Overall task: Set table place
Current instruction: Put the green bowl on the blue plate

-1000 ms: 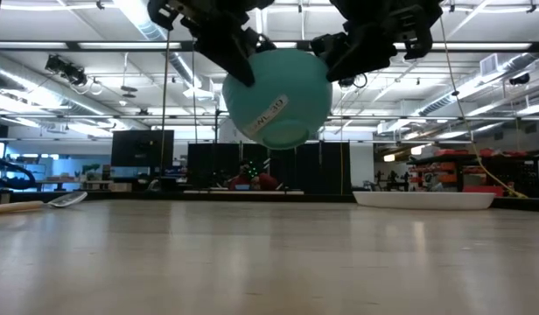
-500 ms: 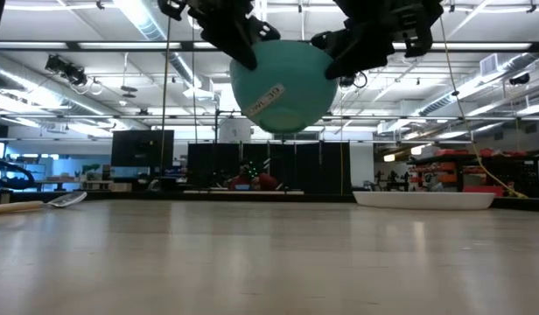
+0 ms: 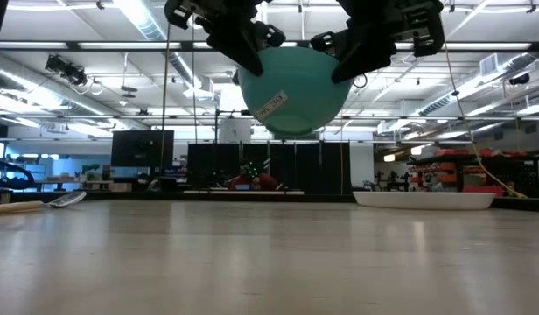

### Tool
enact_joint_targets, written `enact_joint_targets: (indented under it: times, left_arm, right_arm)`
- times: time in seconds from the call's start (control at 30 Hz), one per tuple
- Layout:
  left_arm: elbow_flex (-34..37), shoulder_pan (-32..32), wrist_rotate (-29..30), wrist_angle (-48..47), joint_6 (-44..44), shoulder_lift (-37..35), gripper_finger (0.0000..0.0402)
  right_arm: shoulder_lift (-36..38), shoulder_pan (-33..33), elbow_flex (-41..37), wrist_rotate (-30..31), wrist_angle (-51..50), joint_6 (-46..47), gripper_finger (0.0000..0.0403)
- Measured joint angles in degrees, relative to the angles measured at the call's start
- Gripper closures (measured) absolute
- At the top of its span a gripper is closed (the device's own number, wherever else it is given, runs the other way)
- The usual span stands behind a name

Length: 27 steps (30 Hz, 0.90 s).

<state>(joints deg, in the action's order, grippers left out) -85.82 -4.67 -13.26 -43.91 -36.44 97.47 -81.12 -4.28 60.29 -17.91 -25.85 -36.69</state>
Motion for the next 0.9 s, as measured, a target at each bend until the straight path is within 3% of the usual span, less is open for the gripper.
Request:
enact_joint_targets:
  times: [0.4,0.6,0.7,0.9]
  left_arm:
    - [-0.44,0.28,2.43,9.24,3.81,-0.28,0.0248]
    - [-1.93,0.33,3.00,11.58,3.10,-0.42,0.0213]
    - [-5.09,0.35,3.20,8.94,4.48,-0.50,0.0207]
    - [-13.18,1.05,3.33,-1.40,9.23,-0.50,0.0213]
  right_arm:
    - [0.10,-0.22,0.33,1.86,0.82,1.69,0.0399]
    - [0.11,-0.14,0.33,2.63,-0.37,2.84,0.0399]
    - [0.39,-0.49,0.33,5.58,-1.55,3.79,0.0399]
    - [2.12,-0.58,0.33,17.55,-3.48,7.58,0.0399]
